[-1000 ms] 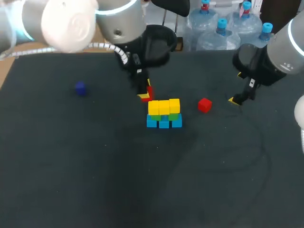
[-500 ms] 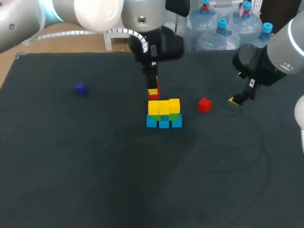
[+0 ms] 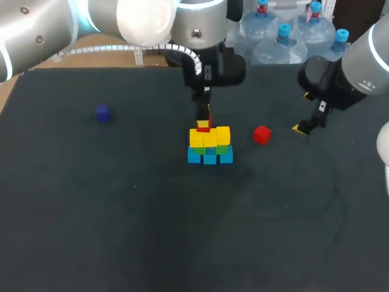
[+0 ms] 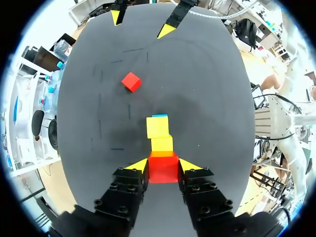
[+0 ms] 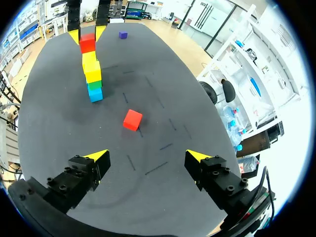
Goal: Place the blue cubes, place green cubes on the blue cubes, place the yellow cubes on the green cubes, then place the red cubes on the yellow cubes, and place purple cube on the red cubes.
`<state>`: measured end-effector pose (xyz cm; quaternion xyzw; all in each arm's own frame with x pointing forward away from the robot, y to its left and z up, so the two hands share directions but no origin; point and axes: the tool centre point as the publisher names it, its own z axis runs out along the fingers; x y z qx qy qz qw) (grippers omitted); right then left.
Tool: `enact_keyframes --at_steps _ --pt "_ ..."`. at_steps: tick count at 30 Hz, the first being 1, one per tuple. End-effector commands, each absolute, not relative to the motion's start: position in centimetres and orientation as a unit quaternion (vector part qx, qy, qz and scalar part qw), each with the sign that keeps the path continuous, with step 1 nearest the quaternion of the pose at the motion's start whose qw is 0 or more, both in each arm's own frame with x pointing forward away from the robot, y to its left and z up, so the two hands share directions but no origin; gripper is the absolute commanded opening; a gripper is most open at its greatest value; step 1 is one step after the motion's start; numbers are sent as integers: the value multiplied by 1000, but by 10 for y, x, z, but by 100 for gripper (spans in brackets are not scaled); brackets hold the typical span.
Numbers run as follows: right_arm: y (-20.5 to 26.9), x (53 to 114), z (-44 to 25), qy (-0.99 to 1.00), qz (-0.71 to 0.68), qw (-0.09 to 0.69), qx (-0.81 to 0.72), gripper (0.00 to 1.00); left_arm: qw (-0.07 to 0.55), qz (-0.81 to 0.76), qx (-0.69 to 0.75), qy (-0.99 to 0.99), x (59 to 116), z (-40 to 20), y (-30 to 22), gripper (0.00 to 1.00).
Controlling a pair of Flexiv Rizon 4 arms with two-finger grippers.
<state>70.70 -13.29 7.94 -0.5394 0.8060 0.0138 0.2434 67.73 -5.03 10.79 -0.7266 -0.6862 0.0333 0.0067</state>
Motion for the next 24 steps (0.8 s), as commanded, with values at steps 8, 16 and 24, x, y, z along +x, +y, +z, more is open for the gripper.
enact_keyframes --at_steps 8,16,24 --pt "-133 705 79 806 11 245 -538 100 3 33 -723 -691 677 104 -48 0" --pt "-133 705 79 806 11 245 -538 100 -2 38 -715 -698 677 102 -48 0" --pt "-133 705 79 806 11 245 -538 100 -2 40 -712 -701 676 98 -46 0"
